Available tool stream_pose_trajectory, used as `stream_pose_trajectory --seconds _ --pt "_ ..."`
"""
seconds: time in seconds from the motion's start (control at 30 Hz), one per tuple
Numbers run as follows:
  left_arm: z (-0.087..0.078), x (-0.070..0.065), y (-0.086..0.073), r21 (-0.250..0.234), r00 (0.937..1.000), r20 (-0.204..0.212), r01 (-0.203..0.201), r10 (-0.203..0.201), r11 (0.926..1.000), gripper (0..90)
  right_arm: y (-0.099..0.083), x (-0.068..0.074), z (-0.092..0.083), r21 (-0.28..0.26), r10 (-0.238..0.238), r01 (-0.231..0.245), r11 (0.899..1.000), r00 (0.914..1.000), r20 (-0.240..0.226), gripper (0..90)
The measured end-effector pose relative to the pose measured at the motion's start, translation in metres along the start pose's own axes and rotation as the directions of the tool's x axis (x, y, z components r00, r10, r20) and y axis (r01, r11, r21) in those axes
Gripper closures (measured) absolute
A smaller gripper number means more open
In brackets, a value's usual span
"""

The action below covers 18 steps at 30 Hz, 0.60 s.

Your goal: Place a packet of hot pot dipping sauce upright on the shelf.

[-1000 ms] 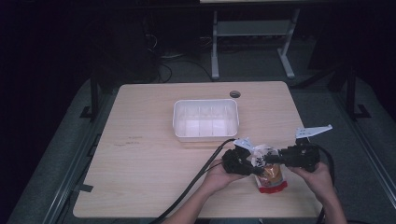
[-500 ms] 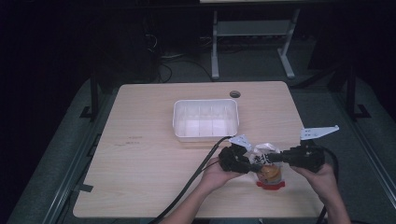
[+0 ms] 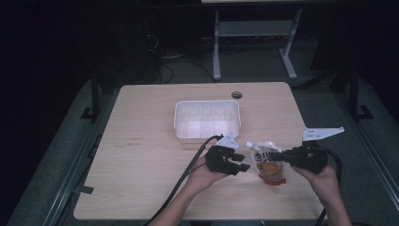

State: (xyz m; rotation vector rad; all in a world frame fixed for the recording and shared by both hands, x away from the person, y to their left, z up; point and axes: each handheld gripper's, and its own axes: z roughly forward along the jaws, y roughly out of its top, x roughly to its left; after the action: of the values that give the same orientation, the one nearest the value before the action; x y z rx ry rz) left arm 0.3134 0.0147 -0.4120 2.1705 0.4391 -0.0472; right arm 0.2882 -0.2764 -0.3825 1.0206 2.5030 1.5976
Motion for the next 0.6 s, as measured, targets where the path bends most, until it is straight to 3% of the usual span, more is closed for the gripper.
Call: stream_pose_trajectory --seconds 0.3,0.47,0.6 --pt "-0.011 -0.006 -0.011 0.040 0.9972 -0.048 -0.056 0.058 0.9976 51.9 0.002 0.002 0.001 -0.028 0.034 -0.034 0.999 0.9989 0.032 89.0" --pt "-0.026 -0.009 -0.018 0.059 0.9914 -0.090 -0.091 0.096 0.9942 47.7 0.006 0.007 0.003 -0.023 0.054 -0.052 0.998 0.9948 0.086 89.0" --pt "-0.035 -0.008 -0.026 0.065 0.9893 -0.110 -0.089 0.096 0.9939 45.7 0.010 0.011 0.005 -0.019 0.061 -0.059 0.998 0.9909 0.120 89.0"
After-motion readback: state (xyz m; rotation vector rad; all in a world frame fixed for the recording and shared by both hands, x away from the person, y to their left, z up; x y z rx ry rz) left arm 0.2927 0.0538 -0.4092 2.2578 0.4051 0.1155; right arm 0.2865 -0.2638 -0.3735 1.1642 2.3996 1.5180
